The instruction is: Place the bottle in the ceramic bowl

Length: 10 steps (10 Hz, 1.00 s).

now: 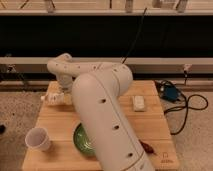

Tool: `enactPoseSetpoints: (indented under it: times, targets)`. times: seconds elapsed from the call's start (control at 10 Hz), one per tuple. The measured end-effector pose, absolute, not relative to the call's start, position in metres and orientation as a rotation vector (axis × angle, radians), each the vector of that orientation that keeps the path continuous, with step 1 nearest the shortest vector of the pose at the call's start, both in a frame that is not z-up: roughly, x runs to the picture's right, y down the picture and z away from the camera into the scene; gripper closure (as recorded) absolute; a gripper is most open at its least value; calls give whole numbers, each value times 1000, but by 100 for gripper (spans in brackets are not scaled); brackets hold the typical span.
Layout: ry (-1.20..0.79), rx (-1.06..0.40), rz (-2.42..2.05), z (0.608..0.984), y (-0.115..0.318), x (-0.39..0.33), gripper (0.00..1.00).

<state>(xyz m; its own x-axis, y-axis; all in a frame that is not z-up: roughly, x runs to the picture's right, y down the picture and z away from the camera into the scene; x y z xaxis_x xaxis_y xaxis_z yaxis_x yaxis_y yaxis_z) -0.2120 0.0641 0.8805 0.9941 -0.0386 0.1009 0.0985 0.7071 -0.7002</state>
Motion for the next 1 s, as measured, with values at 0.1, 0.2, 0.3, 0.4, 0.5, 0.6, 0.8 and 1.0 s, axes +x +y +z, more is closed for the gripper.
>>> enactPoseSetpoints:
  times: [0.1, 0.2, 0.3, 0.4, 0.5, 0.6, 0.8, 1.0]
  targets:
    - [-82, -786, -79, 871, 62, -204, 98]
    - [-86, -790, -82, 859, 57, -195, 98]
    - [-91, -793, -87, 854, 55, -194, 98]
    - [-92, -796, -89, 852, 56, -190, 98]
    - [-90, -800, -85, 849, 56, -177, 98]
    - [-89, -800, -80, 848, 54, -171, 98]
    - [-100, -808, -80, 831, 50, -166, 98]
    - [-95, -814, -77, 828, 48, -149, 98]
